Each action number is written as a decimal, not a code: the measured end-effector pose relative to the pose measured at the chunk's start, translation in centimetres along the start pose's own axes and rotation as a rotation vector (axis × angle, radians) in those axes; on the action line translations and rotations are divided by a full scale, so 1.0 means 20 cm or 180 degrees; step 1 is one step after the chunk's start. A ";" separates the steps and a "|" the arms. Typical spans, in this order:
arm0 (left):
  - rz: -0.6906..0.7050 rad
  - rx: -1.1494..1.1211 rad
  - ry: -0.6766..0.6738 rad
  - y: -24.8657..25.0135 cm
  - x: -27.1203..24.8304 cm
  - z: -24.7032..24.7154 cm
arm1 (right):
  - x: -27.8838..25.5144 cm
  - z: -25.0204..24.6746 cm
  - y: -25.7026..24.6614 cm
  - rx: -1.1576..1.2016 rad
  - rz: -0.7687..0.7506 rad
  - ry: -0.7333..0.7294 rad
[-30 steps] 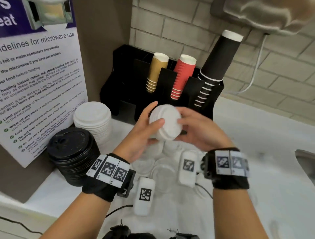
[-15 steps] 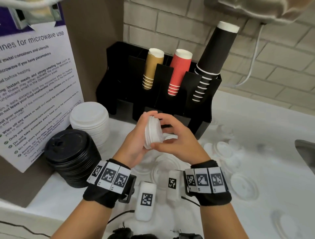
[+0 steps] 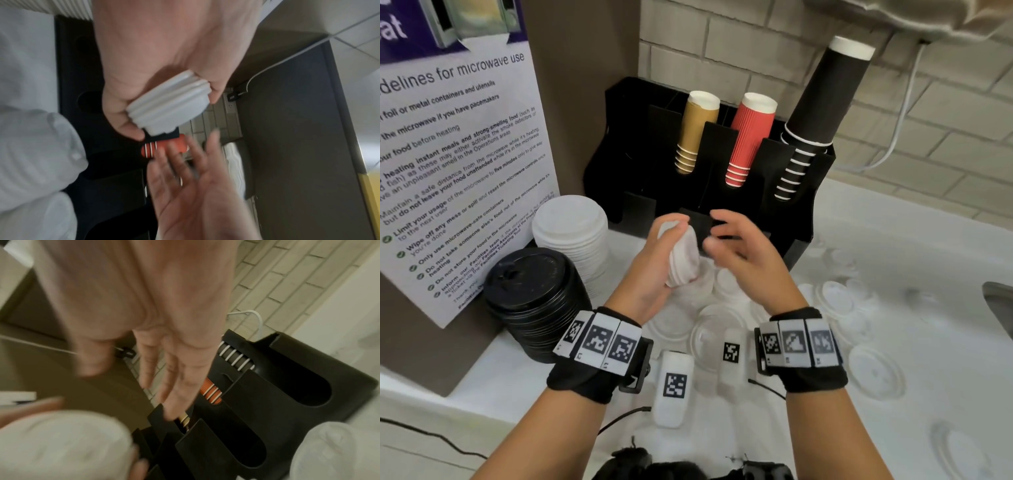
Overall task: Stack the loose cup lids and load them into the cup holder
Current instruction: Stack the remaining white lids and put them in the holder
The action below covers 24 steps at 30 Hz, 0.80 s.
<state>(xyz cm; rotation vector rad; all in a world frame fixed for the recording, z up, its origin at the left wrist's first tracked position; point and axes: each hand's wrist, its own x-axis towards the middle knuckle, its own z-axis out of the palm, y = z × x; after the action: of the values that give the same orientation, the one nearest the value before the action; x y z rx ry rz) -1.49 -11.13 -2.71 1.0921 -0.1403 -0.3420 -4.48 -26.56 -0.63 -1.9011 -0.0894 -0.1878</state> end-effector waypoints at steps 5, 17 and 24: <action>0.0376 -0.0126 0.0630 0.05 0.01 -0.07 | 0.22 -0.02 0.10 -0.1775 0.0538 -0.0740; 0.0347 -0.0031 0.0660 0.03 -0.01 -0.09 | 0.34 0.09 0.14 -0.3092 0.0448 -0.1738; 0.0190 0.0016 0.0697 0.00 -0.01 -0.08 | 0.27 -0.07 -0.01 -0.1878 0.0385 -0.1559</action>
<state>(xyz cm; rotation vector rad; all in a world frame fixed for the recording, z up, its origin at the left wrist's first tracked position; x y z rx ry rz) -1.20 -9.72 -3.52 1.1206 0.0207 -0.1669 0.70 -27.92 0.84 -2.4979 -0.2713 0.3796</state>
